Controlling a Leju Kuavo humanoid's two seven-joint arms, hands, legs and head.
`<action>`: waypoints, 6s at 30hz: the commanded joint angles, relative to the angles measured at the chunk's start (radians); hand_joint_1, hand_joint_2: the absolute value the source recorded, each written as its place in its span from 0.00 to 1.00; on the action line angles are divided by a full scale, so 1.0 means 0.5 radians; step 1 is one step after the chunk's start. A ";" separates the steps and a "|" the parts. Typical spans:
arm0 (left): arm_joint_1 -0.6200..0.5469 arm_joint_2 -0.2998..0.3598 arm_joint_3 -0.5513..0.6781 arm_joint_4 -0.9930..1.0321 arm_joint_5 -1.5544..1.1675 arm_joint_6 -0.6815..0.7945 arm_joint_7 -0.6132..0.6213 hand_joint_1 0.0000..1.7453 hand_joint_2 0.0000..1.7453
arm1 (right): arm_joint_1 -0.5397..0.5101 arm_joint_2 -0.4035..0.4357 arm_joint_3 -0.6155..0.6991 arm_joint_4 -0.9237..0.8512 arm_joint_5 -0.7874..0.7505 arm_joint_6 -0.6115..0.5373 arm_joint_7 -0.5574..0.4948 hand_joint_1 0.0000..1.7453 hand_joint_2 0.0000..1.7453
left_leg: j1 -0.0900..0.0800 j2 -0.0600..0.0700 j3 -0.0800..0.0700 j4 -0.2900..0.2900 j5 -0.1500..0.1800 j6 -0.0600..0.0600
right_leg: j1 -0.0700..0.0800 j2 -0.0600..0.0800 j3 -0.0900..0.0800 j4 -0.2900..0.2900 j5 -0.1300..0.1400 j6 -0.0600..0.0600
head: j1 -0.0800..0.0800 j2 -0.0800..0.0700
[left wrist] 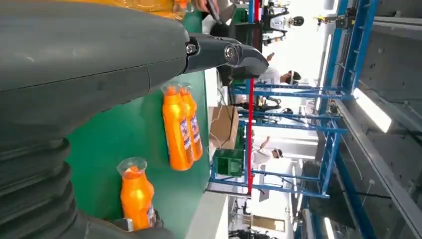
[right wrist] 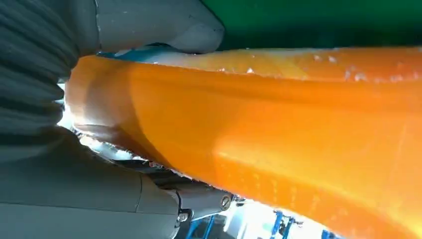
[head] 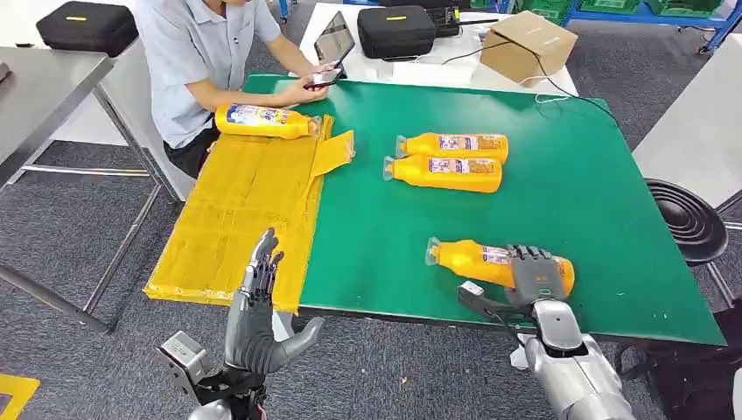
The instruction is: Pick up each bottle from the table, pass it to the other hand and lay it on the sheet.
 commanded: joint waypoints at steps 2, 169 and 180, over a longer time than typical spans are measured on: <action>0.039 -0.073 0.182 -0.043 0.315 0.278 0.112 0.00 1.00 | 0.520 0.281 -0.400 -0.635 -1.172 0.183 -0.812 1.00 1.00 | 0.004 -0.001 -0.002 -0.001 -0.001 -0.003 | 0.004 -0.003 0.000 -0.002 0.000 -0.004 | 0.001 0.000; -0.452 -0.003 -0.191 0.558 0.539 0.391 0.240 1.00 1.00 | -0.230 0.503 1.242 -0.576 -1.900 0.736 -0.890 1.00 1.00 | 0.005 0.013 -0.051 -0.003 0.007 -0.006 | 0.006 0.008 -0.034 0.008 0.007 -0.008 | 0.001 0.000; -0.478 -0.014 -0.185 0.626 0.437 0.488 0.233 1.00 1.00 | -0.215 0.500 1.210 -0.603 -1.894 0.703 -0.887 1.00 1.00 | 0.005 0.014 -0.050 -0.003 0.006 -0.007 | 0.006 0.008 -0.033 0.009 0.006 -0.009 | 0.000 0.000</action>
